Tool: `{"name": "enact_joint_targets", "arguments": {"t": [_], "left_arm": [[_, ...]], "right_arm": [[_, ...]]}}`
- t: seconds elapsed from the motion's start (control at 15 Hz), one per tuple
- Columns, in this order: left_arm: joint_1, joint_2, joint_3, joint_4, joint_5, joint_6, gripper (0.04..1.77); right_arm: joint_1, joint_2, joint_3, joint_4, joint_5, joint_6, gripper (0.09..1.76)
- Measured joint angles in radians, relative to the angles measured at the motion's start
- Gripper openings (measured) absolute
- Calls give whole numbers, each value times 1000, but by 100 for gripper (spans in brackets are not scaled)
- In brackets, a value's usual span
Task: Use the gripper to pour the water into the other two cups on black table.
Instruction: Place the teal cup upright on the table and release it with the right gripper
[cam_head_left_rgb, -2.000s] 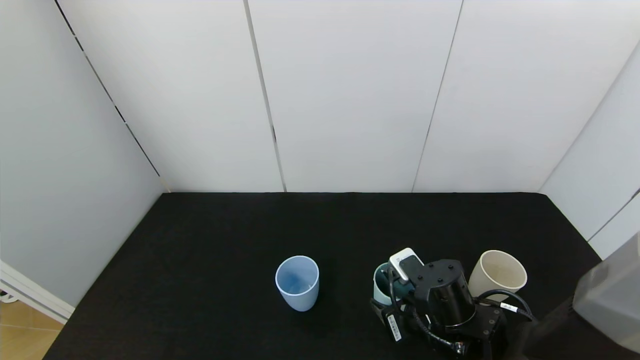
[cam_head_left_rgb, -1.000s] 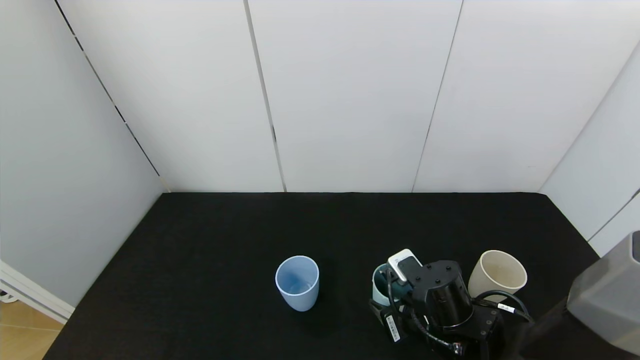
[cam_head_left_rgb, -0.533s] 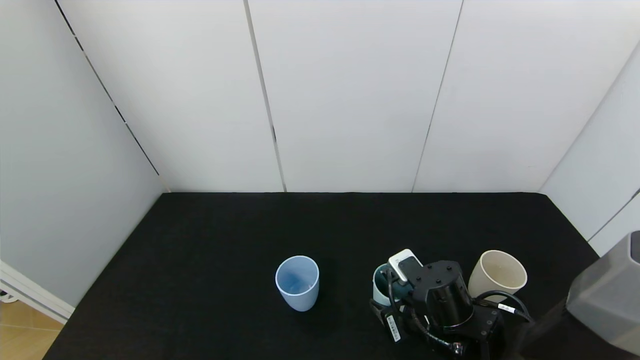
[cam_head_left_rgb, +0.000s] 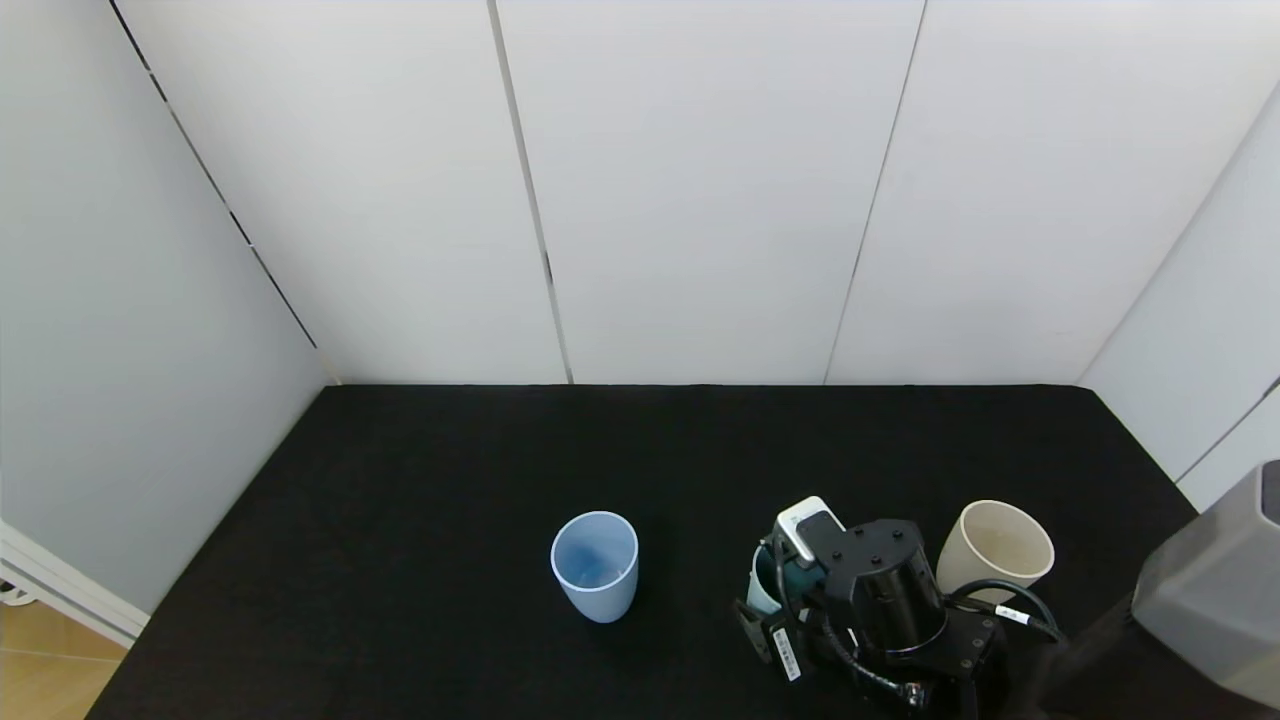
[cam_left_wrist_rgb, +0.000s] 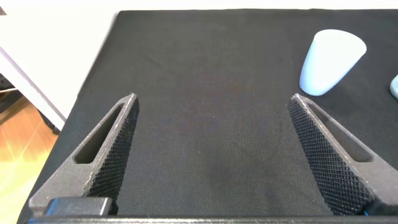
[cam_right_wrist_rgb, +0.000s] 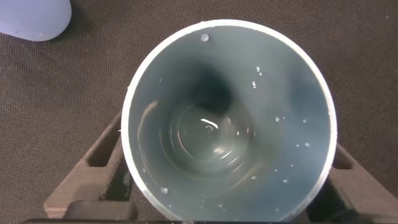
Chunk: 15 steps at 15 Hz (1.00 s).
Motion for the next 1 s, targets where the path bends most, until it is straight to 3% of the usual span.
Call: {"name": "enact_joint_targets", "arguments": {"t": [1.0], "left_arm": [[0, 0, 0, 0, 0, 1, 172]], "right_arm": [[2, -91, 16, 10, -2, -5, 167]]}}
